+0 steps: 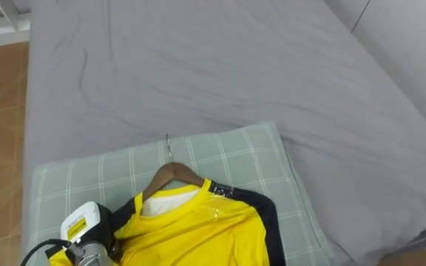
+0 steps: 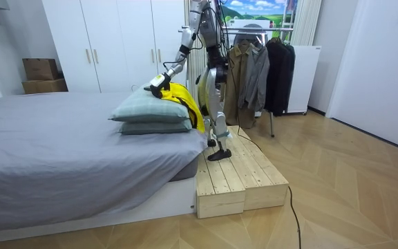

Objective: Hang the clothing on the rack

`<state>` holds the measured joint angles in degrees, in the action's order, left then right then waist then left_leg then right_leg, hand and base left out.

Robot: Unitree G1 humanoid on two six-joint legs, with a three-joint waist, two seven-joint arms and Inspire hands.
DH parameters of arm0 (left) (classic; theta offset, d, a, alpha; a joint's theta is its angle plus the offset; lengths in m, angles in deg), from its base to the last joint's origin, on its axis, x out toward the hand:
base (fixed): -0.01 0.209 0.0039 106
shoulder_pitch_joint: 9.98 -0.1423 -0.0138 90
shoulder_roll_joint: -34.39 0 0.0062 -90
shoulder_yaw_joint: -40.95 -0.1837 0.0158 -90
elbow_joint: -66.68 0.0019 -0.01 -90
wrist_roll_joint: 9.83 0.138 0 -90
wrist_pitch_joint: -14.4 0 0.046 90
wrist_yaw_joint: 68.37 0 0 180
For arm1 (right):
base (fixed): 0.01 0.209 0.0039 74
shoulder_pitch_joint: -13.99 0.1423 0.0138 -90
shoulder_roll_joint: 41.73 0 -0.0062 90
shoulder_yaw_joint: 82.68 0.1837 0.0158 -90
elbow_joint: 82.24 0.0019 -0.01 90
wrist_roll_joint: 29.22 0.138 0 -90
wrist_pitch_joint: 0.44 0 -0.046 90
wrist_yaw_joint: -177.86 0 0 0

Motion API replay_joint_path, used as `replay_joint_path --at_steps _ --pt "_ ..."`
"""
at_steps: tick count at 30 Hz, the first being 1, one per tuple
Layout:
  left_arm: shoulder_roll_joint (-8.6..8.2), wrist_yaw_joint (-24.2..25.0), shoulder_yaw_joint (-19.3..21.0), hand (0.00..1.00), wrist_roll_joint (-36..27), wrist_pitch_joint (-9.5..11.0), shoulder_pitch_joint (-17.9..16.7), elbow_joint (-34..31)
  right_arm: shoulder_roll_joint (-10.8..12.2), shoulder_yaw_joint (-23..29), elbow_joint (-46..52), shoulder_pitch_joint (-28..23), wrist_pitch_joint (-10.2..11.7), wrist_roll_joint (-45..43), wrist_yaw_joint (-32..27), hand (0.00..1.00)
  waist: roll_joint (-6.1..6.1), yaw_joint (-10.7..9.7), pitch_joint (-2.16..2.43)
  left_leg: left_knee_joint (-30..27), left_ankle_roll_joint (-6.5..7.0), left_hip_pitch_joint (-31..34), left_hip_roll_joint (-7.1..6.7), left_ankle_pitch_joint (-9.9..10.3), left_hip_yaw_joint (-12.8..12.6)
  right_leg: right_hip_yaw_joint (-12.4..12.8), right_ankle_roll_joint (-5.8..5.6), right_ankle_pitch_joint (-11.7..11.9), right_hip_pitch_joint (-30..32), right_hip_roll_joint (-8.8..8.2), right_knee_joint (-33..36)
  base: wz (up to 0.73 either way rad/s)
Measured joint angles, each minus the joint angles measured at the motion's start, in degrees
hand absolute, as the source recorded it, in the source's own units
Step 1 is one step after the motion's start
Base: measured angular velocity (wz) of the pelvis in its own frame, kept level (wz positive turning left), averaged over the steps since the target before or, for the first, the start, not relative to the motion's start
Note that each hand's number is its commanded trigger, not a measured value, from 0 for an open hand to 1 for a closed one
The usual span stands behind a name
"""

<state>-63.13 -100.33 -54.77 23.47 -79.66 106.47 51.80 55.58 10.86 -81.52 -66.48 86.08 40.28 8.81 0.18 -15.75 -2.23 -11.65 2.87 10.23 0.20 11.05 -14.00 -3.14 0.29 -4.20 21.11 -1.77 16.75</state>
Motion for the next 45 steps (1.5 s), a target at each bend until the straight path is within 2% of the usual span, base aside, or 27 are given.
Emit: replay_joint_path --at_steps 6,12,14,16,19,24,25,26,30,34,36,38,42,45 --pt "0.98 -2.45 0.43 1.0 -1.47 3.1 -0.05 -1.55 -0.12 0.12 0.16 -0.41 1.34 -0.28 -1.27 0.0 0.01 0.62 0.16 -0.08 0.0 0.03 0.01 0.0 0.14 -0.38 0.05 0.04 -0.13 0.06 -0.12 0.01" --pt "0.98 -5.59 0.4 1.0 -1.16 4.99 -2.51 -10.02 0.03 0.11 0.23 -1.1 2.7 -0.26 -2.72 0.0 0.4 1.65 0.46 0.02 0.0 -1.67 0.35 0.0 0.78 -1.69 0.16 0.1 -2.7 0.03 -1.25 0.06" --pt "1.0 -5.9 0.47 1.0 -1.12 5.0 -4.97 -15.75 0.05 -0.02 1.91 -2.43 2.86 -0.18 -2.93 0.0 0.75 2.6 1.14 0.13 -0.01 -2.08 0.48 0.0 0.89 -1.75 0.16 0.09 -3.28 0.11 -1.51 0.05" --pt "0.93 -6.22 0.42 1.0 -1.12 5.01 -6.93 -20.62 0.18 -0.13 2.8 -3.39 2.88 -0.2 -3.35 0.0 0.82 3.5 1.17 0.21 -0.01 -2.76 0.48 0.0 1.56 -1.84 0.16 0.09 -4.19 0.15 -1.85 0.11" --pt "0.73 -7.29 -0.15 1.0 0.19 5.0 -9.46 -26.59 0.35 -0.06 3.1 -3.88 2.88 -0.29 -4.52 0.0 1.02 3.61 1.32 0.36 -0.04 -3.9 0.31 0.02 3.14 -3.21 0.17 0.1 -6.6 0.14 -3.23 0.25" --pt "-0.14 -8.86 -0.17 1.0 0.15 4.94 -10.95 -31.89 0.5 -0.62 4.06 -3.96 2.93 -0.17 -6.36 0.0 1.34 5.19 1.52 0.82 -0.07 -4.89 0.32 0.05 3.48 -4.13 0.12 0.13 -7.99 0.02 -3.56 0.08" --pt "-0.17 -9.06 -0.47 1.0 0.03 4.9 -11.19 -33.06 0.59 -1.34 4.46 -4.14 2.92 -0.17 -6.81 0.0 1.55 5.15 1.78 0.81 -0.07 -5.08 0.32 0.05 3.85 -4.52 0.11 0.15 -8.48 0.0 -3.89 0.17" --pt "-0.12 -9.23 -1.08 1.0 -0.02 4.86 -11.25 -34.23 0.59 -2.13 4.65 -4.14 2.89 -0.16 -7.24 0.0 1.66 5.19 1.83 0.81 -0.07 -5.59 0.33 0.04 4.07 -4.84 0.1 0.17 -9.03 -0.04 -4.12 0.13" --pt "-0.2 -9.59 -1.99 1.0 0.03 4.78 -11.66 -36.53 0.7 -2.28 5.7 -4.78 2.67 -0.72 -8.5 0.0 1.74 5.02 1.88 1.04 -0.08 -6.93 0.55 0.05 4.6 -4.95 0.02 0.08 -10.72 -0.05 -4.41 0.05" --pt "-0.3 -9.68 -2.02 1.0 0.02 4.67 -14.95 -42.98 0.78 -2.25 6.45 -5.48 2.65 -2.63 -9.83 0.0 1.76 4.89 1.89 1.72 -0.23 -8.83 0.56 0.14 4.93 -5.09 -0.04 0.07 -13.02 0.26 -5.55 0.04" --pt "-0.29 -9.77 -2.0 1.0 -0.03 4.67 -15.83 -43.69 0.9 -2.24 6.74 -6.58 2.65 -2.67 -10.3 0.0 1.96 4.97 2.03 2.25 -0.37 -9.93 0.84 0.24 5.21 -5.43 -0.06 0.04 -14.35 0.44 -6.32 0.06" --pt "-0.2 -9.81 -1.88 1.0 0.0 4.62 -16.5 -44.68 1.24 -2.24 6.74 -7.12 2.63 -2.8 -10.91 0.0 1.97 5.06 2.03 2.29 -0.44 -10.31 0.88 0.29 5.34 -5.71 -0.07 -0.01 -14.77 0.45 -6.34 0.05" --pt "-0.13 -9.84 -1.9 1.0 0.03 4.64 -20.1 -49.01 1.43 -2.14 6.86 -8.05 2.6 -4.33 -11.13 0.0 1.99 5.06 2.05 2.47 -0.51 -11.0 0.95 0.33 5.49 -5.56 -0.08 -0.06 -15.42 0.61 -6.47 0.0" --pt "-0.03 -9.84 -1.92 1.0 0.06 4.63 -21.02 -49.31 1.43 -2.07 6.82 -8.85 2.63 -4.73 -11.29 0.0 2.04 4.93 2.06 2.63 -0.7 -12.04 1.07 0.47 5.73 -5.64 -0.07 -0.06 -16.8 0.84 -7.19 0.01"
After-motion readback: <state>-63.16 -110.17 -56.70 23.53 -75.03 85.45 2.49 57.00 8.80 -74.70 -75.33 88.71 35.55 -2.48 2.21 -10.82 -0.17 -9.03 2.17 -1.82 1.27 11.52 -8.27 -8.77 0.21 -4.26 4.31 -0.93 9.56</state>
